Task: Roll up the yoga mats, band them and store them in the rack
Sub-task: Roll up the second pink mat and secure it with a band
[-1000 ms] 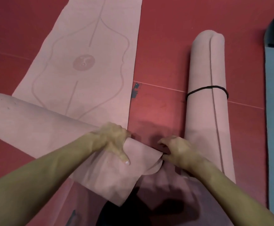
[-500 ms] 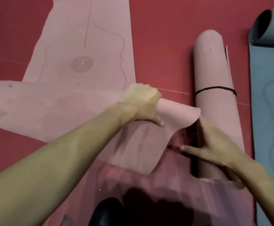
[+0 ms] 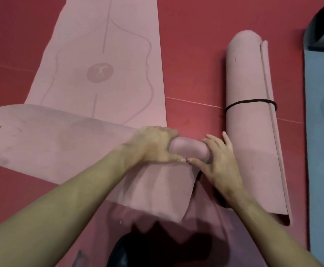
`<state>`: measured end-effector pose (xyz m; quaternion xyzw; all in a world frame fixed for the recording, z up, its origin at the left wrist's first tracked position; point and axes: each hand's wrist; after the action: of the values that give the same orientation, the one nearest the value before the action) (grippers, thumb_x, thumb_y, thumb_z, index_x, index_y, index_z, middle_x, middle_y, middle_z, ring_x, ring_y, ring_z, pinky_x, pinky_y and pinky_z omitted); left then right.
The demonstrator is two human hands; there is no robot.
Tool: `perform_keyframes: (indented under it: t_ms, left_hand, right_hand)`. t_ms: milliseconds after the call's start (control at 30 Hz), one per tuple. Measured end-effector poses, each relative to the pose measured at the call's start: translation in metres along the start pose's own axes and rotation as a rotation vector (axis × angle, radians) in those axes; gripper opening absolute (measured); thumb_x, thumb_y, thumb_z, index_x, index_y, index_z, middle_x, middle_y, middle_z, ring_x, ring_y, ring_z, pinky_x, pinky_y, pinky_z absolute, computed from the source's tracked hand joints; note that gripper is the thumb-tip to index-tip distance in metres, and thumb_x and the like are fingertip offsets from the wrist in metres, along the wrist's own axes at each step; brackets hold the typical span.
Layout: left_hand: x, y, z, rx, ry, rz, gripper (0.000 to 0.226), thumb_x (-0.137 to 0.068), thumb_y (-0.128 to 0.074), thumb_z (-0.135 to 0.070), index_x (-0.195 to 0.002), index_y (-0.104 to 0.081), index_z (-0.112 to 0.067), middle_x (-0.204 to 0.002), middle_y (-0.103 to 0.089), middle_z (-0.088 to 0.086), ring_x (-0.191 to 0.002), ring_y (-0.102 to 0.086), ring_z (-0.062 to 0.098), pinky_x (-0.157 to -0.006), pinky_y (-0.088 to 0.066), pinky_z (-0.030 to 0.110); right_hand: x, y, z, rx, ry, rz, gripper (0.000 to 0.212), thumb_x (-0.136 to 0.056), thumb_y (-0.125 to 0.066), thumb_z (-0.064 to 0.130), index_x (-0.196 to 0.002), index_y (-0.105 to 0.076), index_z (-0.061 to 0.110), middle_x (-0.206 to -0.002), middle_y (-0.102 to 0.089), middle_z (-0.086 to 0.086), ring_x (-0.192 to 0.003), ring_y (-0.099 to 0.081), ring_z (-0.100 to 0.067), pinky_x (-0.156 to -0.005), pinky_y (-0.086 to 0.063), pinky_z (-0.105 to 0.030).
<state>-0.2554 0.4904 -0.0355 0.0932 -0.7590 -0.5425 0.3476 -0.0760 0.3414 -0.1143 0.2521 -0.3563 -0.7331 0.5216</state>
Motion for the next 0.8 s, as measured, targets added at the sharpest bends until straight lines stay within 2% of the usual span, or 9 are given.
perform_keyframes:
  t_ms: [100, 200, 267, 333, 433, 500, 600, 700, 800]
  left_hand:
    - [0.007, 0.022, 0.042, -0.025, 0.057, 0.277, 0.109, -0.053, -0.061, -0.098, -0.145, -0.042, -0.043, -0.144, -0.058, -0.014, -0.132, -0.056, 0.018, -0.110, -0.044, 0.042]
    - [0.028, 0.037, 0.090, 0.067, 0.187, 0.380, 0.113, -0.050, -0.076, -0.090, -0.147, -0.043, -0.045, -0.144, -0.056, -0.019, -0.134, -0.054, 0.014, -0.111, -0.040, 0.036]
    - [0.041, 0.032, 0.104, 0.087, 0.197, 0.320, 0.097, -0.050, -0.078, -0.089, -0.133, -0.053, -0.046, -0.127, -0.060, -0.024, -0.123, -0.058, 0.011, -0.102, -0.044, 0.034]
    - [0.050, 0.016, 0.102, -0.070, 0.163, 0.190, 0.099, -0.046, -0.068, -0.099, -0.125, -0.055, -0.041, -0.118, -0.062, -0.021, -0.115, -0.060, 0.011, -0.097, -0.048, 0.037]
    - [0.069, -0.016, 0.092, -0.288, 0.031, -0.127, 0.106, -0.044, -0.051, -0.109, -0.112, -0.062, -0.029, -0.101, -0.067, -0.013, -0.096, -0.065, 0.017, -0.079, -0.054, 0.038]
    - [0.088, -0.031, 0.088, -0.311, -0.010, -0.242, 0.106, -0.045, -0.045, -0.110, -0.105, -0.065, -0.025, -0.090, -0.067, -0.010, -0.083, -0.064, 0.020, -0.070, -0.054, 0.039]
    - [0.116, -0.051, 0.082, -0.299, -0.018, -0.303, 0.107, -0.050, -0.046, -0.109, -0.109, -0.066, -0.022, -0.089, -0.066, -0.006, -0.081, -0.061, 0.023, -0.070, -0.053, 0.041]
    - [0.147, -0.067, 0.083, -0.241, 0.046, -0.323, 0.108, -0.056, -0.047, -0.107, -0.118, -0.067, -0.021, -0.097, -0.068, -0.004, -0.087, -0.063, 0.024, -0.076, -0.053, 0.043]
    - [0.183, -0.077, 0.094, -0.193, 0.051, -0.318, 0.108, -0.064, -0.042, -0.106, -0.122, -0.066, -0.018, -0.108, -0.069, -0.002, -0.095, -0.065, 0.024, -0.081, -0.055, 0.042]
  right_hand:
    - [0.004, 0.005, -0.006, 0.144, 0.070, 0.016, 0.063, -0.087, -0.064, 0.072, -0.124, -0.066, 0.022, -0.125, -0.068, 0.007, -0.149, -0.038, -0.019, -0.129, -0.011, -0.050]
    - [0.007, 0.014, -0.010, 0.198, 0.076, 0.095, 0.064, -0.084, -0.052, 0.086, -0.119, -0.068, 0.034, -0.104, -0.070, 0.016, -0.111, -0.064, -0.012, -0.122, -0.028, -0.038]
    - [0.006, 0.023, -0.006, 0.167, 0.048, 0.195, 0.071, -0.077, -0.055, 0.090, -0.125, -0.064, 0.040, -0.111, -0.068, 0.020, -0.109, -0.063, -0.009, -0.108, -0.040, -0.031]
    - [0.002, 0.033, 0.000, 0.169, 0.004, 0.362, 0.085, -0.070, -0.071, 0.083, -0.141, -0.051, 0.041, -0.133, -0.060, 0.019, -0.126, -0.055, -0.009, -0.104, -0.042, -0.031]
    - [-0.006, 0.037, 0.016, 0.309, 0.035, 0.675, 0.127, -0.064, -0.078, 0.080, -0.164, -0.013, 0.036, -0.168, -0.025, 0.013, -0.155, -0.023, -0.011, -0.127, -0.018, -0.034]
    - [-0.015, 0.031, 0.041, 0.230, 0.080, 0.757, 0.134, -0.062, -0.069, 0.091, -0.165, -0.003, 0.037, -0.171, -0.013, 0.018, -0.158, -0.012, -0.009, -0.130, -0.009, -0.038]
    - [-0.030, 0.003, 0.083, -0.009, 0.084, 0.797, 0.130, -0.059, -0.057, 0.101, -0.165, -0.012, 0.040, -0.168, -0.024, 0.019, -0.155, -0.026, -0.010, -0.127, -0.024, -0.040]
    - [-0.030, -0.036, 0.111, -0.190, 0.028, 0.896, 0.125, -0.056, -0.063, 0.099, -0.161, -0.021, 0.045, -0.163, -0.037, 0.018, -0.146, -0.042, -0.007, -0.122, -0.034, -0.038]
    - [-0.011, -0.069, 0.128, -0.298, 0.012, 0.978, 0.096, -0.064, -0.066, 0.092, -0.147, -0.047, 0.047, -0.145, -0.055, 0.022, -0.130, -0.054, -0.002, -0.116, -0.042, -0.036]
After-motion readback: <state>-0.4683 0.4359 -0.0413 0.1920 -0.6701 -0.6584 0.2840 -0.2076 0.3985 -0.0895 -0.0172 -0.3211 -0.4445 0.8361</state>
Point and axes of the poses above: each hand's wrist, its own x-axis away from the middle knuckle, its own y-axis out of the back of the hand, z = x × y
